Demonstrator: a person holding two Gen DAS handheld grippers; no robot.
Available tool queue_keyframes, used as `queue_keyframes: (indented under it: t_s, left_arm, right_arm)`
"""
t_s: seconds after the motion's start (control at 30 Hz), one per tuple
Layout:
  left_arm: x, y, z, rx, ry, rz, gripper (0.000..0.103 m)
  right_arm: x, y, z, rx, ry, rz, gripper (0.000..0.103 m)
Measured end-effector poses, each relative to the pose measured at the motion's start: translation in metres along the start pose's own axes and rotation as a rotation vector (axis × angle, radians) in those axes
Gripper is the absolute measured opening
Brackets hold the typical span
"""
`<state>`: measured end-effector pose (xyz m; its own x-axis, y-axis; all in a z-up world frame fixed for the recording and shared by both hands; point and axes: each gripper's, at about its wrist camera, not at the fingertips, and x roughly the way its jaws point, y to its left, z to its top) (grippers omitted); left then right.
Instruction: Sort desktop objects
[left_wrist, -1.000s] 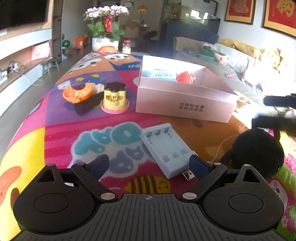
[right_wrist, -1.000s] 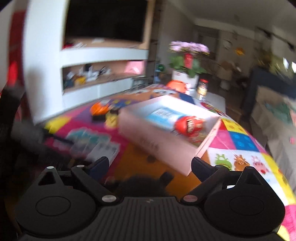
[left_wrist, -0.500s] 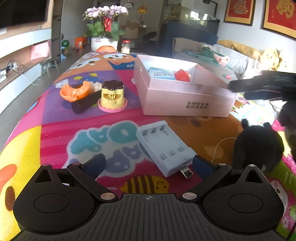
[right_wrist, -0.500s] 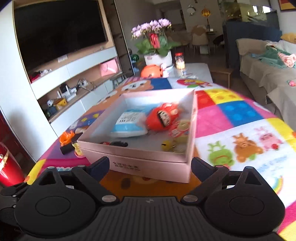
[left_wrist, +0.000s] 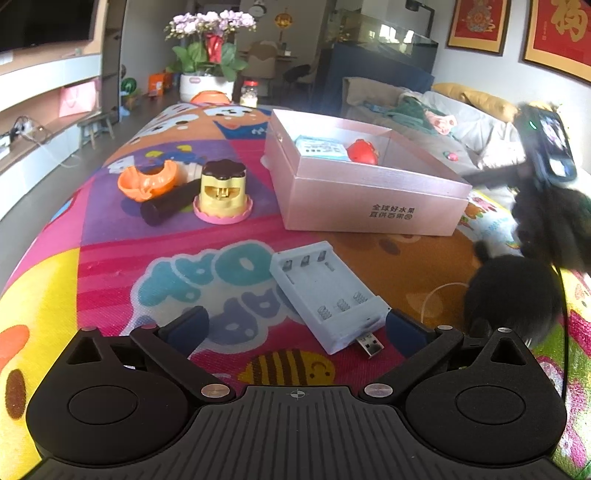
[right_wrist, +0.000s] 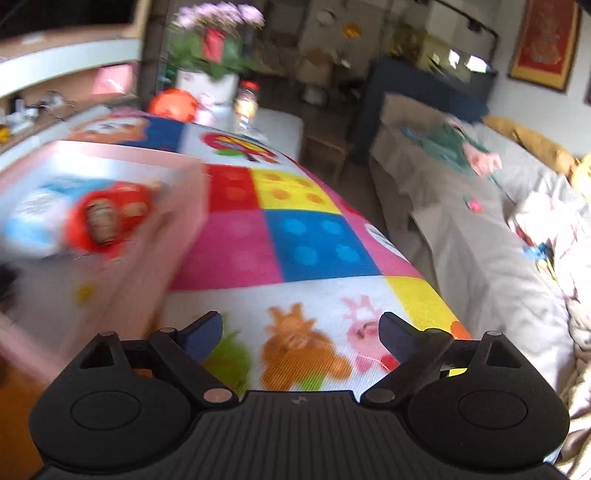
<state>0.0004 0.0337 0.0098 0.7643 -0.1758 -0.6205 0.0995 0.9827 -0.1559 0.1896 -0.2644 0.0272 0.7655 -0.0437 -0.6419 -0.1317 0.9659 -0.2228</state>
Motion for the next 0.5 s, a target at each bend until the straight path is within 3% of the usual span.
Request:
queue_keyframes:
  t_s: [0.03, 0.1, 0.13, 0.17, 0.23, 0.33, 0.5]
  left_arm:
    - [0.000, 0.000, 0.000, -0.002, -0.001, -0.002, 0.103]
    - [0.000, 0.001, 0.000, -0.006, -0.002, -0.006, 0.103]
    - [0.000, 0.002, 0.000, -0.009, -0.003, -0.009, 0.103]
    - [0.000, 0.002, 0.000, -0.011, -0.003, -0.011, 0.103]
    - [0.000, 0.003, 0.000, -0.013, -0.003, -0.014, 0.103]
    - [0.000, 0.005, 0.000, -0.021, -0.007, -0.021, 0.103]
    - [-0.001, 0.008, 0.000, -0.039, -0.015, -0.036, 0.103]
  right_arm:
    - [0.003, -0.005, 0.009, 0.032, -0.014, -0.010, 0.080]
    - [-0.017, -0.019, 0.029, 0.135, -0.126, 0.003, 0.078]
    - [-0.037, -0.029, 0.037, 0.197, -0.216, 0.031, 0.081]
    - [-0.058, -0.039, 0.045, 0.258, -0.303, 0.064, 0.093]
    - [-0.094, -0.056, 0.052, 0.348, -0.407, 0.126, 0.103]
    - [-0.119, -0.062, 0.048, 0.343, -0.373, 0.113, 0.103]
    - [-0.126, -0.064, -0.001, 0.278, -0.262, -0.079, 0.103]
